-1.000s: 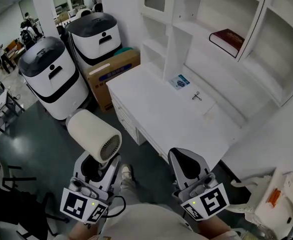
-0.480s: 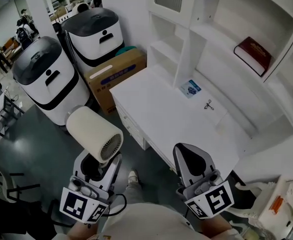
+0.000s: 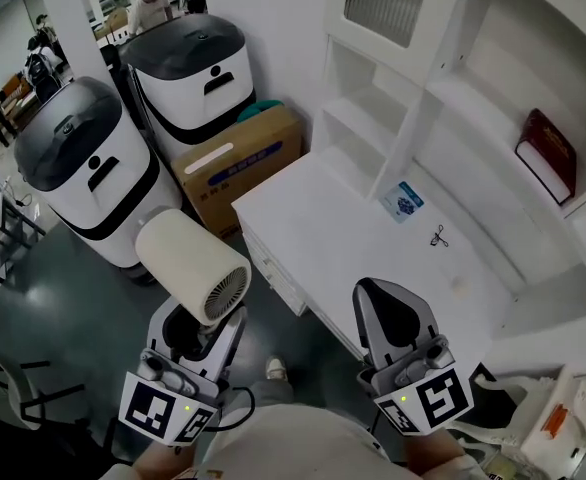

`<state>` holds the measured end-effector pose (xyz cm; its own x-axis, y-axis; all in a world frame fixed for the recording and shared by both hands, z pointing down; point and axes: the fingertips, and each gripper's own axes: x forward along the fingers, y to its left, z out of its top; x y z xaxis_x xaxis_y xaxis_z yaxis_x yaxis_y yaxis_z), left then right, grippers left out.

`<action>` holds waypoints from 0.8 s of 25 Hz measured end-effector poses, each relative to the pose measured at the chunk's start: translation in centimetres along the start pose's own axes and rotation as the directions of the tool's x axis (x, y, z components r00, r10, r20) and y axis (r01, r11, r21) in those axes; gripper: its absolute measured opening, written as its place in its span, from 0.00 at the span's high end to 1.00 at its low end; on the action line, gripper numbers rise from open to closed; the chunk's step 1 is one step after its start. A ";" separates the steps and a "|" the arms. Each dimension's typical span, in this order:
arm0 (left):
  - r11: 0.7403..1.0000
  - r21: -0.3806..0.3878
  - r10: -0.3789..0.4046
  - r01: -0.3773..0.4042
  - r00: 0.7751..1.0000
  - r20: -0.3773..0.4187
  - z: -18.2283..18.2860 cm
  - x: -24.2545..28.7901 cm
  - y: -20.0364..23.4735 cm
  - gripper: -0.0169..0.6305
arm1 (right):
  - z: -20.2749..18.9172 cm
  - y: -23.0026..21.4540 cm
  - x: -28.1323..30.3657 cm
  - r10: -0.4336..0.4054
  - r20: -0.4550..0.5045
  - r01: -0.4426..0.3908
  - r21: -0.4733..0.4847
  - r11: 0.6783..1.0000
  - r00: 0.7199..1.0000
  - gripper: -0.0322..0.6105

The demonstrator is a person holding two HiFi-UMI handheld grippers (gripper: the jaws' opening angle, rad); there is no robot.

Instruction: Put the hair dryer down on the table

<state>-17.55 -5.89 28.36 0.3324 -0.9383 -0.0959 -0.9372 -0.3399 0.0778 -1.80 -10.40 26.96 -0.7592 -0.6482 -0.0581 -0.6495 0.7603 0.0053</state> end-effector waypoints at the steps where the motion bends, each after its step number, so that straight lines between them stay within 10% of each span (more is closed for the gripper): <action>1: 1.000 0.000 -0.002 0.002 1.000 0.000 0.0 0.3 0.9 0.64 | 0.0 -0.1 0.9 -0.005 0.000 0.005 0.002 1.000 1.000 0.92; 20: 1.000 -0.025 0.017 -0.017 1.000 0.017 1.2 1.6 7.1 0.64 | 0.6 0.8 7.3 0.009 -0.014 -0.009 -0.016 1.000 1.000 0.92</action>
<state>-23.80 -9.73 27.56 0.3145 -0.9427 -0.1114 -0.9397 -0.3258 0.1038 -7.82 -14.47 25.95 -0.7657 -0.6416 -0.0445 -0.6429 0.7657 0.0216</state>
